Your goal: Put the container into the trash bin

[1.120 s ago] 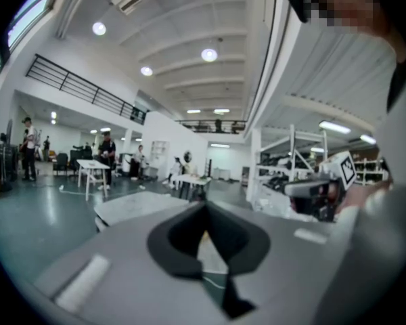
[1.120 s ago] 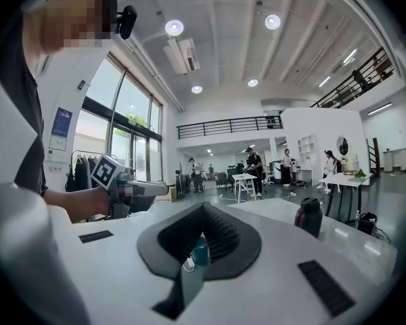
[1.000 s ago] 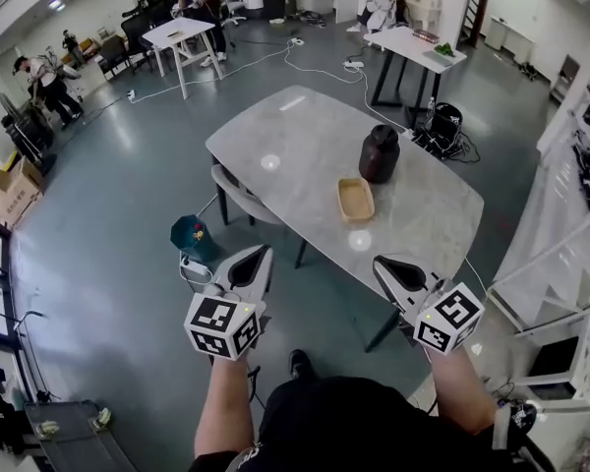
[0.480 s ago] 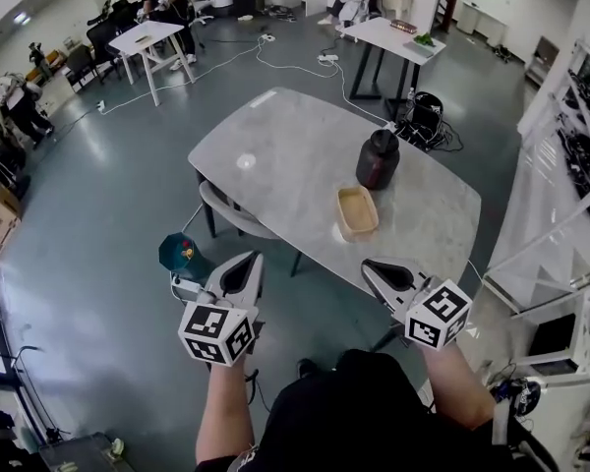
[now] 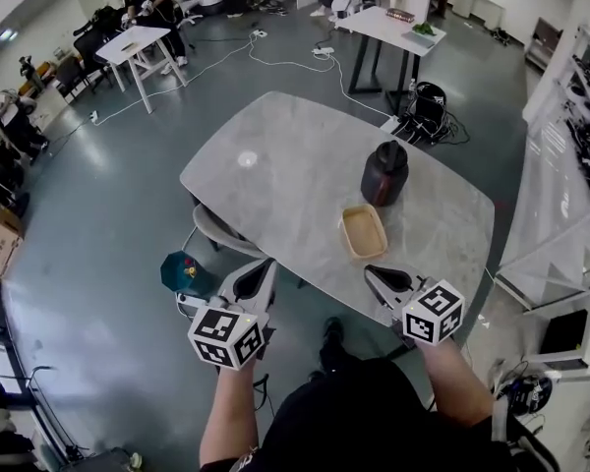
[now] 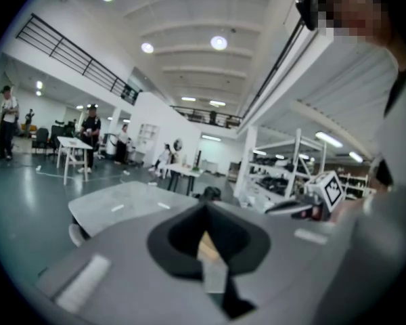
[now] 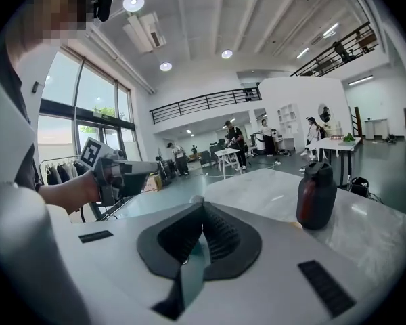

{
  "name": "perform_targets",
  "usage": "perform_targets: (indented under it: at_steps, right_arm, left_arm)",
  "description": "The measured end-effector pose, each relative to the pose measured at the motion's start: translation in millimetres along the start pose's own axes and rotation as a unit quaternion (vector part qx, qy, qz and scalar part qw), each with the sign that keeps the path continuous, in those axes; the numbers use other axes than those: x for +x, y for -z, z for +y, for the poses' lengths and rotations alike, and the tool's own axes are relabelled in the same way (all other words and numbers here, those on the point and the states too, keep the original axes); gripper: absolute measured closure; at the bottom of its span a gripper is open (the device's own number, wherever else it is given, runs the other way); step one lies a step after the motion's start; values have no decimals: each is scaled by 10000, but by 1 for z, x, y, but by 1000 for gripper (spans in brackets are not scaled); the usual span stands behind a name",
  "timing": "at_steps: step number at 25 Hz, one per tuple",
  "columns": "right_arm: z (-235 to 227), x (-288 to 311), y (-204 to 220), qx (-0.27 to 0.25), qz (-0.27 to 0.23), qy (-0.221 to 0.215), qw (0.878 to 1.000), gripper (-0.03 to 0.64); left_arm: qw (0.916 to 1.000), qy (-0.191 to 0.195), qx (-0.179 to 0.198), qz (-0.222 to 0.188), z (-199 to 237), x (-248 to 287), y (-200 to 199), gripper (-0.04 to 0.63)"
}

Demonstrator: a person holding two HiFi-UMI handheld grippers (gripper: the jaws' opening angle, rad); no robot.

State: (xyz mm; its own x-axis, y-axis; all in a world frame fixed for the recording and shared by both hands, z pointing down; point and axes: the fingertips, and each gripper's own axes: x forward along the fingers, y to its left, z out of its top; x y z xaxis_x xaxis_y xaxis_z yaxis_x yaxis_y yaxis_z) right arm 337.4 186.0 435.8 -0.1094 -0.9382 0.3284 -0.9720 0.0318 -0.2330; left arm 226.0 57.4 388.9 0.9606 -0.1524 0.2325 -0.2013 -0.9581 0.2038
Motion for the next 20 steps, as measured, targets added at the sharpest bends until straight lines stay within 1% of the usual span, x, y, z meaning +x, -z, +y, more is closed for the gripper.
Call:
perform_targets:
  at_steps: [3, 5, 7, 10, 12, 15, 18, 20]
  right_arm:
    - [-35, 31, 10, 278, 125, -21, 9995, 612]
    - [-59, 48, 12, 426, 171, -40, 9989, 589]
    - [-81, 64, 16, 537, 228, -16, 9983, 582]
    - [-105, 88, 33, 698, 481, 51, 9964, 550]
    - [-116, 102, 52, 756, 750, 119, 9942, 526]
    - [-132, 124, 87, 790, 1259, 297, 9884, 479]
    - [-147, 142, 121, 775, 1825, 504, 9788, 459]
    - [-154, 152, 143, 833, 2216, 541, 9701, 459]
  left_arm:
    - [9999, -13, -3, 149, 18, 26, -3, 587]
    - [9997, 8, 10, 255, 25, 44, -9, 587]
    - [9995, -17, 37, 327, 34, 62, -17, 586]
    - [9991, -84, 109, 398, 48, 84, -27, 586]
    - [9986, -85, 167, 500, 55, 95, -24, 586]
    - [9979, -73, 81, 645, 67, 104, -10, 586]
    - [9975, -60, -47, 696, 79, 111, -4, 586]
    - [9974, -64, -111, 709, 85, 116, -3, 586]
